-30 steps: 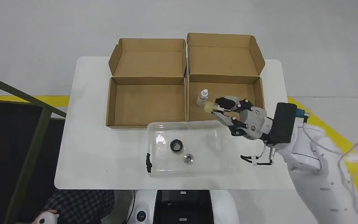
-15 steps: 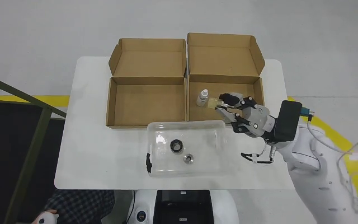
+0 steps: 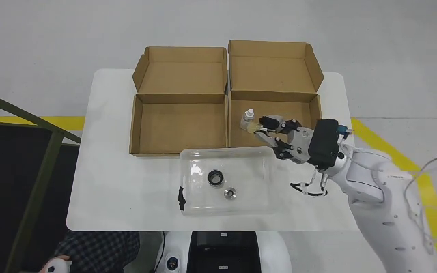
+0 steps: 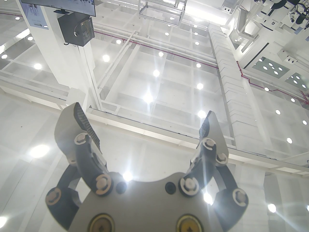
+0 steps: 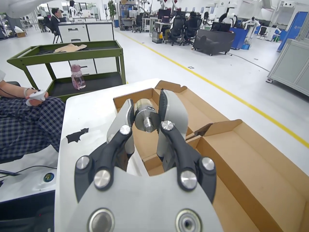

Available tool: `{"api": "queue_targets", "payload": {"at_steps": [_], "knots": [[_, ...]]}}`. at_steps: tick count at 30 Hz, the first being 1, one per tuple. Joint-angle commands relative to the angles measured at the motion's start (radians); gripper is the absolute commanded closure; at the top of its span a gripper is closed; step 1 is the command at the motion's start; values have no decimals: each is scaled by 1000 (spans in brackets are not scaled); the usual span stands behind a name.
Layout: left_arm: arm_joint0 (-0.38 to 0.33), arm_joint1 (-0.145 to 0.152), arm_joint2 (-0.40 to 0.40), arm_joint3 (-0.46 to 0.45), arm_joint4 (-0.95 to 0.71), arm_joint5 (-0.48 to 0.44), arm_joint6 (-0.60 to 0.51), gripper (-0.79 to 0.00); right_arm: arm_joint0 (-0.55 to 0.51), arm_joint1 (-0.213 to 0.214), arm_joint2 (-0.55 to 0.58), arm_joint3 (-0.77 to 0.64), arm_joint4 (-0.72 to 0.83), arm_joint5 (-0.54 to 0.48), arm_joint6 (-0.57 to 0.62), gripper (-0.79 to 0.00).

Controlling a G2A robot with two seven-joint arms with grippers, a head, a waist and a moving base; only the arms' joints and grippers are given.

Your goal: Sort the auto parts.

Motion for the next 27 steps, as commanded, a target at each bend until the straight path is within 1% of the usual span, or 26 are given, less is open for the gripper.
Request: {"api": "queue_targets", "payload": {"at_steps": [1,9,13,18,27], "knots": [[0,0,0,0,0,0,0,-785,7,0,-4,18,-4,2,19,0],[0,0,0,0,0,0,0,-785,24,2,0,105,-1,58,110,0],[0,0,0,0,0,0,0,-785,32,4,6,136,-10,74,142,0],[0,0,0,0,0,0,0,-785,47,5,-2,160,-34,107,210,0],[0,0,0,0,0,0,0,-785,128,-3,-82,211,-61,181,370,0]]}}
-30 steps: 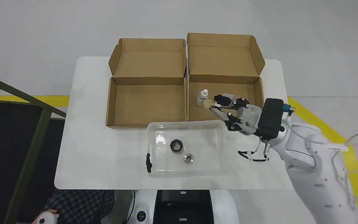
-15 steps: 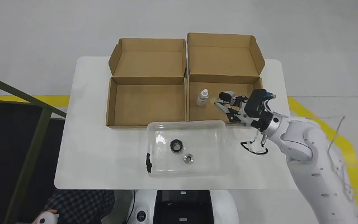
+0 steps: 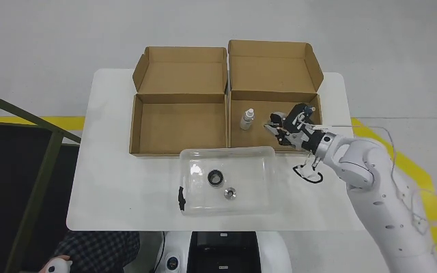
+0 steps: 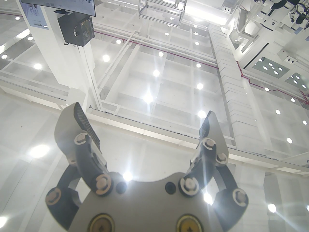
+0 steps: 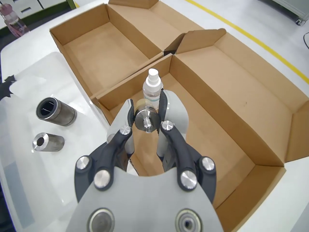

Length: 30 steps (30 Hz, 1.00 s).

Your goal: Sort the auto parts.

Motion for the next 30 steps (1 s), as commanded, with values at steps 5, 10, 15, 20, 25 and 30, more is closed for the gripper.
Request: {"api": "queue_targets", "payload": {"at_steps": [5,10,15,20,25,30], "knots": [[0,0,0,0,0,0,0,-785,60,-10,-67,48,-51,42,55,0],[0,0,0,0,0,0,0,-785,99,-21,-115,101,-96,102,83,0],[0,0,0,0,0,0,0,-785,138,-32,-161,152,-143,150,114,0],[0,0,0,0,0,0,0,-785,176,-44,-208,184,-208,216,161,0],[0,0,0,0,0,0,0,-785,209,-57,-244,219,-211,236,192,0],[0,0,0,0,0,0,0,-785,236,-68,-266,258,-194,235,208,0]]}}
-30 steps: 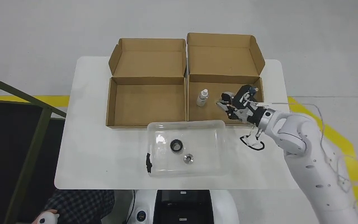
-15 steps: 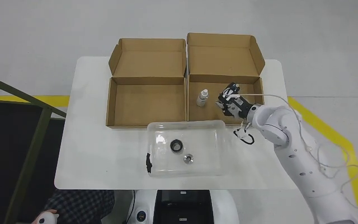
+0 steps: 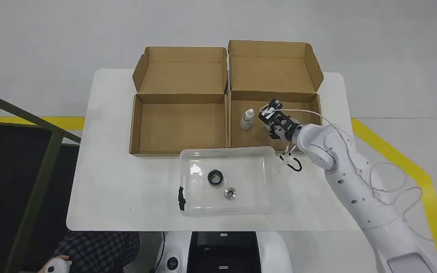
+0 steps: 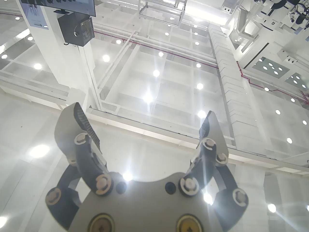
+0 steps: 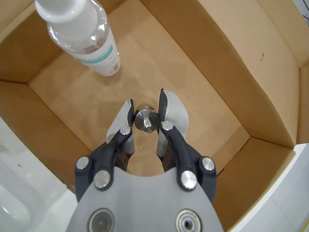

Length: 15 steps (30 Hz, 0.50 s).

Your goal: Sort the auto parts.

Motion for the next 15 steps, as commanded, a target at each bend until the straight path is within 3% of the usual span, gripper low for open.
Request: {"api": "queue_targets", "payload": {"at_steps": [1,3,5,6,14,15], "knots": [[0,0,0,0,0,0,0,-785,9,-4,-7,13,4,0,4,0],[0,0,0,0,0,0,0,-785,16,-7,-14,24,8,-1,5,-37],[0,0,0,0,0,0,0,-785,23,-10,-19,34,12,-3,7,-182],[0,0,0,0,0,0,0,-785,27,-12,-21,39,14,-3,8,-219],[0,0,0,0,0,0,0,-785,46,-22,-31,60,25,-5,8,-262],[0,0,0,0,0,0,0,-785,44,-22,-28,55,29,-5,3,-302]]}}
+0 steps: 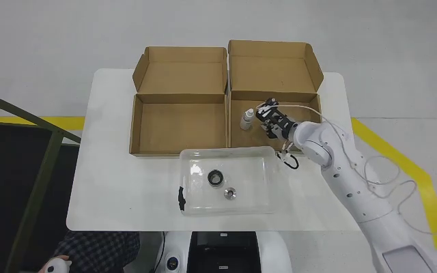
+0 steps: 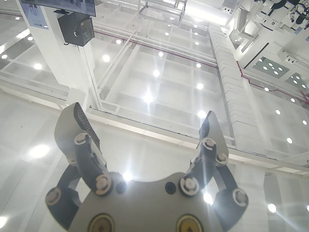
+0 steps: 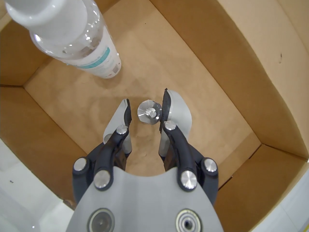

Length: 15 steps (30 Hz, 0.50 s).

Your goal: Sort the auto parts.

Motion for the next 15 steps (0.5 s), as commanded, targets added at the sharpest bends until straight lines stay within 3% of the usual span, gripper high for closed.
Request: {"api": "queue_targets", "payload": {"at_steps": [1,15], "knots": [[0,0,0,0,0,0,0,-785,-4,0,7,-10,5,-2,-5,-326],[0,0,0,0,0,0,0,-785,-175,41,161,-306,24,-73,-2,-326]]}}
